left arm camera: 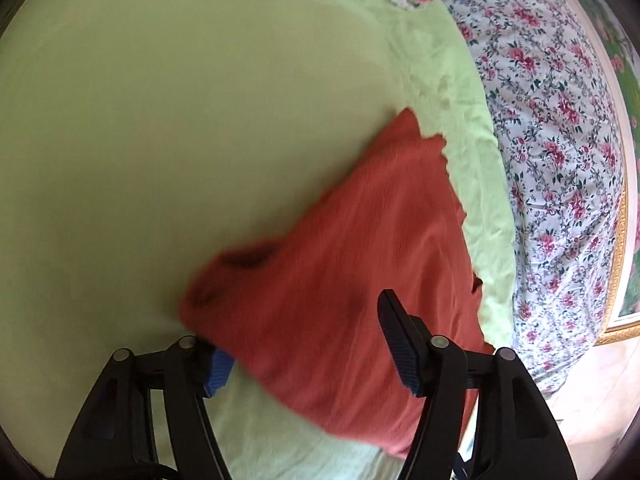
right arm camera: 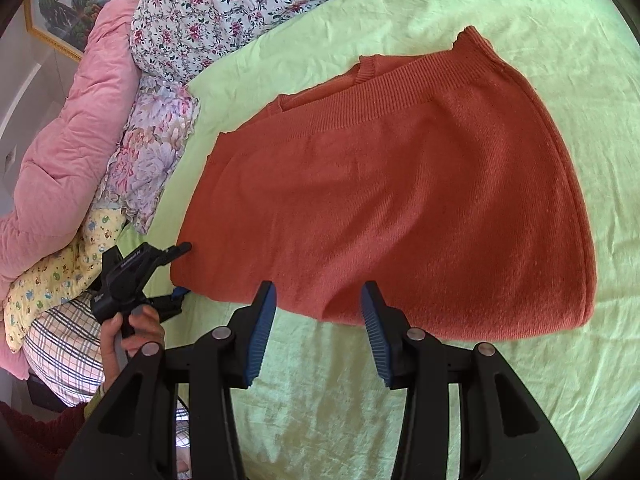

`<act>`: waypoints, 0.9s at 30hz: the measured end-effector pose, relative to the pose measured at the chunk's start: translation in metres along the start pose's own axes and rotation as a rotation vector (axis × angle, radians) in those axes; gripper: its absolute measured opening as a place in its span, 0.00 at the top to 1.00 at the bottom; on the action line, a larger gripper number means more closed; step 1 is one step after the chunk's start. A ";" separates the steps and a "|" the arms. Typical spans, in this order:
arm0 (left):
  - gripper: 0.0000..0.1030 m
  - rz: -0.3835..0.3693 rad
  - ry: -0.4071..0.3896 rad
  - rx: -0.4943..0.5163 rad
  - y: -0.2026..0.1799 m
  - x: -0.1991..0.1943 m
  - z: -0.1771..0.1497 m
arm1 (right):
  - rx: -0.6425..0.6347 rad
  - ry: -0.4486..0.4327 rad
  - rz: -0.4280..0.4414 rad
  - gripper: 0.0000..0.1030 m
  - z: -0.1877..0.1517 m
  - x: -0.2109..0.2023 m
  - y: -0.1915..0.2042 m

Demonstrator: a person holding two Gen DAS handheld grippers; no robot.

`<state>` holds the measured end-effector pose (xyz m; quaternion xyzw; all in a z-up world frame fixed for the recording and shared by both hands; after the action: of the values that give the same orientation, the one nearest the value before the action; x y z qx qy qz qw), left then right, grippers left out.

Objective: Fold small clothes

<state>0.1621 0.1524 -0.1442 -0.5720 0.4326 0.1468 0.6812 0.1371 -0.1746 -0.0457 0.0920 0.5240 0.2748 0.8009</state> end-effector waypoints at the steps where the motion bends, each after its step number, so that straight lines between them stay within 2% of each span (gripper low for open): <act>1: 0.52 0.012 -0.012 0.020 -0.002 0.001 0.002 | 0.001 0.000 0.000 0.56 0.001 0.001 -0.002; 3: 0.72 0.031 -0.021 0.064 -0.006 0.003 0.005 | 0.009 -0.001 -0.003 0.56 0.004 0.001 -0.009; 6: 0.82 0.039 -0.043 0.164 -0.021 0.000 0.000 | 0.026 -0.008 -0.010 0.56 0.008 0.001 -0.020; 8: 0.84 0.047 -0.064 0.249 -0.036 -0.006 -0.009 | 0.035 -0.018 -0.013 0.56 0.012 -0.001 -0.028; 12: 0.86 0.001 -0.057 0.441 -0.086 -0.014 -0.045 | 0.059 -0.046 -0.009 0.56 0.021 -0.004 -0.044; 16: 0.87 -0.054 0.006 0.632 -0.137 -0.008 -0.109 | 0.081 -0.071 -0.002 0.56 0.034 -0.007 -0.058; 19: 0.87 -0.095 0.080 0.742 -0.158 0.004 -0.163 | 0.102 -0.096 0.017 0.56 0.046 -0.012 -0.068; 22: 0.87 -0.093 0.159 0.825 -0.159 0.025 -0.208 | 0.119 -0.112 0.049 0.56 0.059 -0.015 -0.074; 24: 0.87 -0.043 0.189 0.863 -0.149 0.045 -0.227 | 0.134 -0.105 0.087 0.56 0.067 -0.010 -0.076; 27: 0.87 -0.014 0.208 0.861 -0.140 0.057 -0.234 | 0.145 -0.071 0.141 0.56 0.075 0.007 -0.074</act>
<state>0.1937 -0.1188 -0.0898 -0.2507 0.5167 -0.1100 0.8112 0.2316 -0.2218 -0.0502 0.1961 0.5060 0.2886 0.7888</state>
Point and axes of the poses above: each gripper's, at about its wrist camera, not at the fingertips, and x roughly the way its jaws point, y to its left, z to its top, the point moved 8 cm from there along x, roughly the way its jaws point, and after that the axes turned 15 degrees about -x, right-handed, at the moved point
